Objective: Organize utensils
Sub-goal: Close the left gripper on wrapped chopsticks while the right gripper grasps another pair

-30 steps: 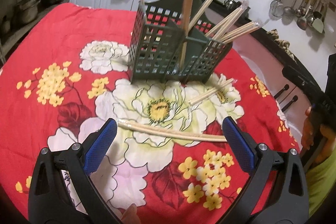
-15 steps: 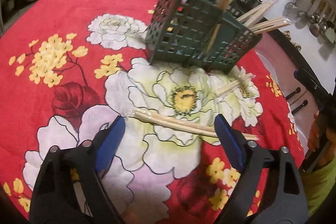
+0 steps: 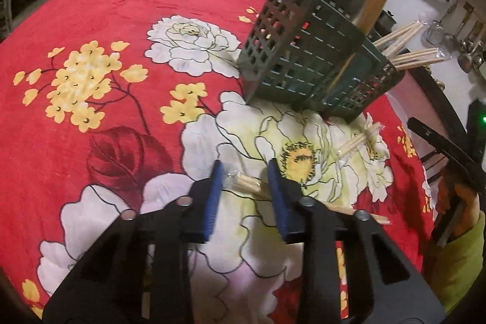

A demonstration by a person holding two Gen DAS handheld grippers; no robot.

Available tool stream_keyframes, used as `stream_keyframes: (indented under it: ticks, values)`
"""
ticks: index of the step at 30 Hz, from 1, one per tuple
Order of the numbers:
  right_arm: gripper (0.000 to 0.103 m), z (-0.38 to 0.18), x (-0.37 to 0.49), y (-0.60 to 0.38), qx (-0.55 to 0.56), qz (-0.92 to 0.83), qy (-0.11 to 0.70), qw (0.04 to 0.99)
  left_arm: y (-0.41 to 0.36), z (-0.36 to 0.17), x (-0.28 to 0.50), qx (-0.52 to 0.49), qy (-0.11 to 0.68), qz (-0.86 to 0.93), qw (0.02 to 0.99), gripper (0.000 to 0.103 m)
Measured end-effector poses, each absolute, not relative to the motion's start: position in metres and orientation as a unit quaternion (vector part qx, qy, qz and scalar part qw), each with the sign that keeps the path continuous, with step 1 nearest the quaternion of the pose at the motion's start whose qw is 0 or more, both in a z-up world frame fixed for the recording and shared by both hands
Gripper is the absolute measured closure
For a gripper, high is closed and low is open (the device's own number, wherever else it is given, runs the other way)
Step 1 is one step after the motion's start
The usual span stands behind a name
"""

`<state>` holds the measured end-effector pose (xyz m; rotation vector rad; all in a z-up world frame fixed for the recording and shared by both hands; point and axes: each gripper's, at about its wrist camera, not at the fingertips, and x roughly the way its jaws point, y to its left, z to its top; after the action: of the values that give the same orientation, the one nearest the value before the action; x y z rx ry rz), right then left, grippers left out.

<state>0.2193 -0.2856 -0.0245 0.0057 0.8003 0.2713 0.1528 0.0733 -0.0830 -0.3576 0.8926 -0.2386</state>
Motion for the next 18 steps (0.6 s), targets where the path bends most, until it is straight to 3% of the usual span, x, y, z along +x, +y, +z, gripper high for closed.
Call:
stream_keyframes:
  ticks: [4, 11, 13, 15, 18]
  values:
    - [0.050, -0.045, 0.243, -0.297, 0.037, 0.127, 0.424, 0.896, 0.078, -0.085, 0.154, -0.176, 0.428, -0.111, 0.880, 0.094]
    - [0.067, -0.072, 0.261, -0.306, 0.098, 0.126, 0.455, 0.876, 0.079, -0.086, 0.154, -0.176, 0.427, -0.111, 0.880, 0.096]
    - [0.073, -0.076, 0.262, -0.304, 0.103, 0.132, 0.451, 0.877, 0.079, -0.086, 0.154, -0.175, 0.426, -0.111, 0.881, 0.096]
    - [0.088, -0.077, 0.262, -0.304, 0.107, 0.134, 0.446, 0.879, 0.078, -0.086, 0.154, -0.174, 0.426, -0.111, 0.881, 0.096]
    - [0.097, -0.077, 0.264, -0.303, 0.098, 0.134, 0.441, 0.882, 0.078, -0.087, 0.154, -0.175, 0.425, -0.113, 0.881, 0.097]
